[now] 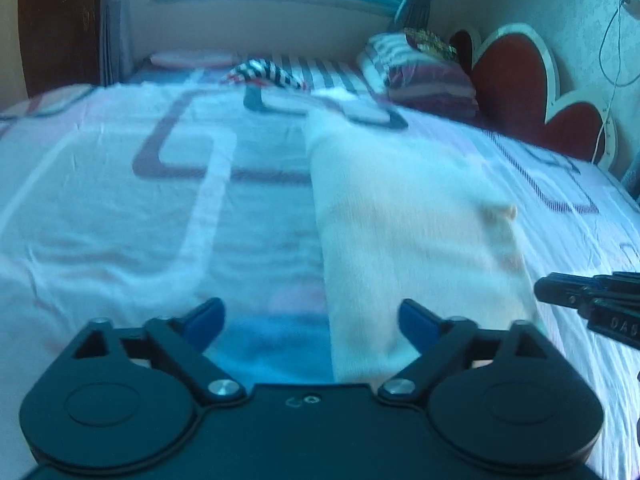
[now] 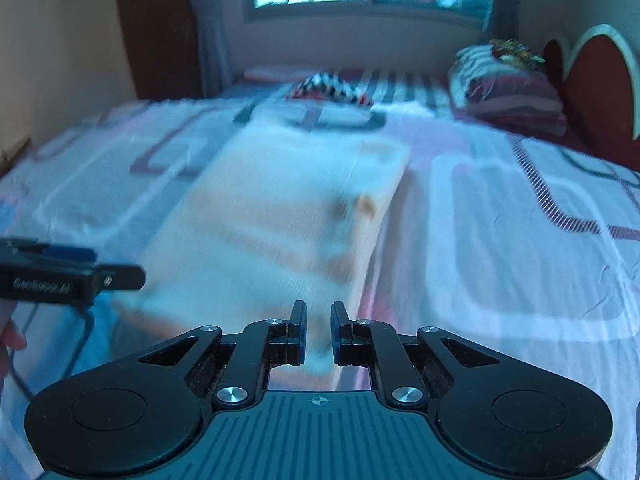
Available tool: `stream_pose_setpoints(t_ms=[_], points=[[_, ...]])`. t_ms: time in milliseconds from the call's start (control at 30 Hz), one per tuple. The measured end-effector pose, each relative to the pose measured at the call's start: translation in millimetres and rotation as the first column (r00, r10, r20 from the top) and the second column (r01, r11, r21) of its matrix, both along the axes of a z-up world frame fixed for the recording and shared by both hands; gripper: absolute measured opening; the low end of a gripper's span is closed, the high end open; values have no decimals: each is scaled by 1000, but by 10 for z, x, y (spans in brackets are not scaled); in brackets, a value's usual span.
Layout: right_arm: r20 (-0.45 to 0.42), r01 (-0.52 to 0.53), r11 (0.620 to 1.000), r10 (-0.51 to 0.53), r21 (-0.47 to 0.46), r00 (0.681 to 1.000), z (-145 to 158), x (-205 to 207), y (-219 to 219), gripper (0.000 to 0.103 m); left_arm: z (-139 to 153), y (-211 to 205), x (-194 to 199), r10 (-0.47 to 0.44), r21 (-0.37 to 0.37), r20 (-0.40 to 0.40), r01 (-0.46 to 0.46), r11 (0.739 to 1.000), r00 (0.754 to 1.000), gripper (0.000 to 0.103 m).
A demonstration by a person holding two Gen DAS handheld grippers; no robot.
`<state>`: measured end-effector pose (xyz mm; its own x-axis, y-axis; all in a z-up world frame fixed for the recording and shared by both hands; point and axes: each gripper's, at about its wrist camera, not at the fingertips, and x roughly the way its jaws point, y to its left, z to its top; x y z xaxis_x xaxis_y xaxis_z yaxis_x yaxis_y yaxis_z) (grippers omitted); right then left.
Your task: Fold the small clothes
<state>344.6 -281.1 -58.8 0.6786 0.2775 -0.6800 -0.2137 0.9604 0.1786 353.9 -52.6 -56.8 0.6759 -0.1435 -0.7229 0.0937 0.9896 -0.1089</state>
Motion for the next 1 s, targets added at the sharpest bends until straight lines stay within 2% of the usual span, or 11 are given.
stream_pose_setpoints(t_ms=[67,100,200,267,400,467,533,700,867,933,1000], points=[[24,49,999,-50,22,998,38,125,-77,64,56,3,146,5,-4,14,-5,1000,1000,96],[29,53,998,-54,42,998,47,186,-112,66,75,-2,232,9,-7,18,-9,1000,1000,97],[10,73,993,-75,89,997,41,360,-196,66,97,-28,428,5,-4,21,-5,1000,1000,100],[47,65,992,-71,112,996,95,407,-227,62,98,-54,514,-6,1,37,6,1000,999,100],[53,62,992,-68,105,996,99,640,-168,57,3,-118,704,3,30,15,-4,1000,1000,100],[14,67,995,-69,79,998,-18,811,-120,52,-115,-124,823,15,41,-28,-14,999,1000,99],[-90,81,996,-77,46,993,-246,1006,-111,48,-220,-116,898,12,40,-70,-9,999,998,103],[-15,110,973,-109,203,994,-35,790,-401,48,-86,-44,784,-12,21,-26,12,1000,1000,99],[-169,106,897,-36,430,985,-193,879,-681,49,-75,-27,842,-89,-101,-61,83,991,994,95],[-227,122,867,-10,483,974,-276,935,-765,49,-106,-20,898,-116,-142,-90,103,985,989,91],[-262,147,853,-12,500,965,-338,976,-822,56,-163,-28,969,-145,-183,-129,121,976,981,86]])
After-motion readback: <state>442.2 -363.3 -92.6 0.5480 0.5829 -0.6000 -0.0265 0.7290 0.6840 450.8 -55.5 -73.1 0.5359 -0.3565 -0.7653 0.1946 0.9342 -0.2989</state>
